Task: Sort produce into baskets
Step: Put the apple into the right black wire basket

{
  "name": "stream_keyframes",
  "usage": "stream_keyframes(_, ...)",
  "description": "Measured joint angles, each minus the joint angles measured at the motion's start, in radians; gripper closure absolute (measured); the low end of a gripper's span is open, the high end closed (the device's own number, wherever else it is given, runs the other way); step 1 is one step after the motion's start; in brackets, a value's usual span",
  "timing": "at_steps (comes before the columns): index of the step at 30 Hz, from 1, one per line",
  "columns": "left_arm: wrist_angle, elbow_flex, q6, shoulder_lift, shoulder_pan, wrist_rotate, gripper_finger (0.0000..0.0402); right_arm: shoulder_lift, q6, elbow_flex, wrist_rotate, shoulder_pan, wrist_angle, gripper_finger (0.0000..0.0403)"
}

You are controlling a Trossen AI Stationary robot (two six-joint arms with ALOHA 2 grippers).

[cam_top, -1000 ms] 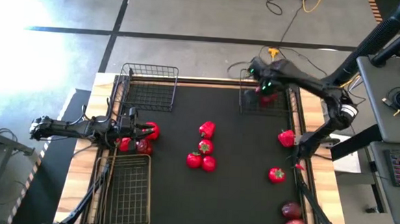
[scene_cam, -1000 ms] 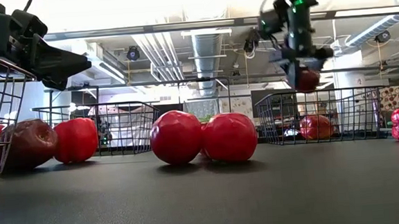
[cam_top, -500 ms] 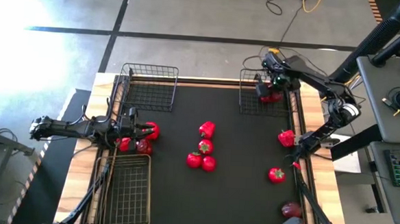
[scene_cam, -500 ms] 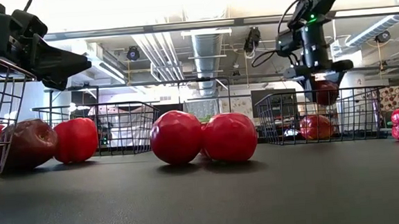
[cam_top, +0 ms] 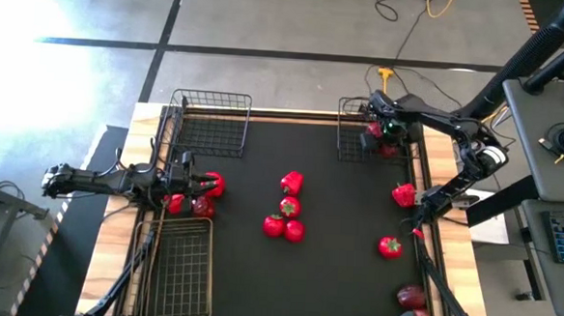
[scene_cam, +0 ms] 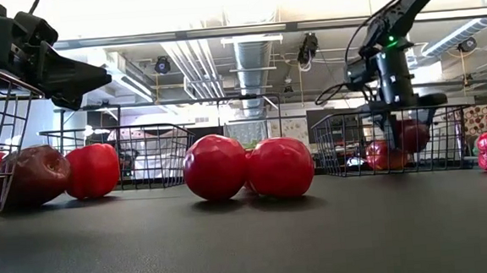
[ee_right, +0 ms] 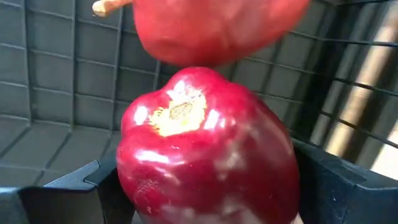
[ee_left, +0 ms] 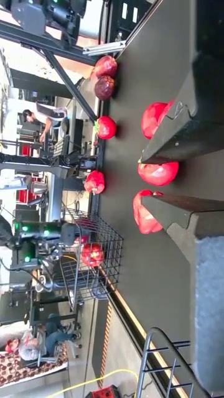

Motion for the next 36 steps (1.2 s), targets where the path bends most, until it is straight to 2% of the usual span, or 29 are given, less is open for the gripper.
stream_keyframes(6, 0.0, 0.0, 0.0, 0.0, 0.0, 0.0, 0.0325, 0.0, 0.02, -0.06, -0.079, -0.001, 0.162, 0.0081)
stream_keyframes(13, 0.0, 0.0, 0.0, 0.0, 0.0, 0.0, 0.0325, 0.0, -0.026, -0.038, -0.081, -0.003, 0.186, 0.0078)
stream_keyframes(20, 0.0, 0.0, 0.0, 0.0, 0.0, 0.0, 0.0325, 0.006, -0.047, -0.036, -0.082, -0.003, 0.245, 0.0055)
stream_keyframes(25, 0.0, 0.0, 0.0, 0.0, 0.0, 0.0, 0.0325, 0.063, -0.081, -0.035, -0.104, -0.008, 0.249, 0.0044)
stream_keyframes(31, 0.0, 0.0, 0.0, 0.0, 0.0, 0.0, 0.0325, 0.165, -0.116, -0.021, -0.194, -0.008, 0.251, 0.0037)
stream_keyframes(36, 0.0, 0.0, 0.0, 0.0, 0.0, 0.0, 0.0325, 0.198, -0.15, 0.031, -0.192, -0.008, 0.248, 0.0037)
